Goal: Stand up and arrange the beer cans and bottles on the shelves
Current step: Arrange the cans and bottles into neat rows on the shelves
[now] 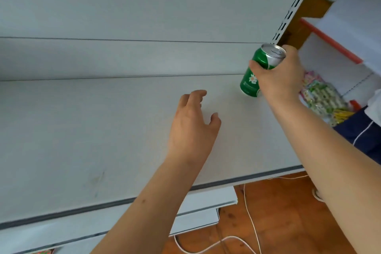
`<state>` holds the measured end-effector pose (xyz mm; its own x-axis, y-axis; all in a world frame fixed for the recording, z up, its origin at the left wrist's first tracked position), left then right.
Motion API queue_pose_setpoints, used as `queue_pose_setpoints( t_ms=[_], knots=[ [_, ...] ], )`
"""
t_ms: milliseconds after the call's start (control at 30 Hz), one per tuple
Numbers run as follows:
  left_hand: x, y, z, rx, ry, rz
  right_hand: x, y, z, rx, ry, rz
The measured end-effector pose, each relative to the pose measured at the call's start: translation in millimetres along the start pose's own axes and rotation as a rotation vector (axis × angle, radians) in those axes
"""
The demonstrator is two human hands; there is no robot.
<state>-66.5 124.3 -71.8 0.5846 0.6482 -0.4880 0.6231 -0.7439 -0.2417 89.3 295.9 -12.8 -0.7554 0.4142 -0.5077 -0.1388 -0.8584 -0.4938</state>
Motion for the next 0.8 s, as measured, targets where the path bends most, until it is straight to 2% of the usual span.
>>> queue_pose_setpoints(
  t_ms=[67, 200, 367, 533, 700, 800],
  knots=[
    [-6, -1, -4, 0.036, -0.014, -0.033, -2, 10, 13, -0.058, -0.046, 0.042],
    [-51, 0, 1, 0.084, -0.047, -0.168, 19, 80, 95, -0.19, -0.239, 0.303],
    [-162, 19, 49, 0.003, -0.04, -0.467, 55, 180, 185, -0.225, -0.452, 0.54],
    [-268, 47, 99, -0.03, -0.126, -0.604, 87, 268, 262, -0.323, -0.536, 0.827],
    [-342, 64, 133, -0.027, -0.338, -0.582, 107, 328, 319, -0.4, -0.576, 0.832],
    [-392, 81, 145, 0.041, -0.519, -0.739, 117, 352, 343, -0.449, -0.564, 0.811]
  ],
)
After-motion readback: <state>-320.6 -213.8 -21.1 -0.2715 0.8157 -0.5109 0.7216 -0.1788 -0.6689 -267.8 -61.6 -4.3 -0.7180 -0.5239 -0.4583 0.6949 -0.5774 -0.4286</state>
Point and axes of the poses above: each hand's wrist, its own y-axis away from the middle knuckle, its own x-axis out of the palm, z = x × y, the point moved 8 cm from there along -y, towards the middle knuckle, and after that the axes turned 9 degrees about -z, right-handed, at the moved point
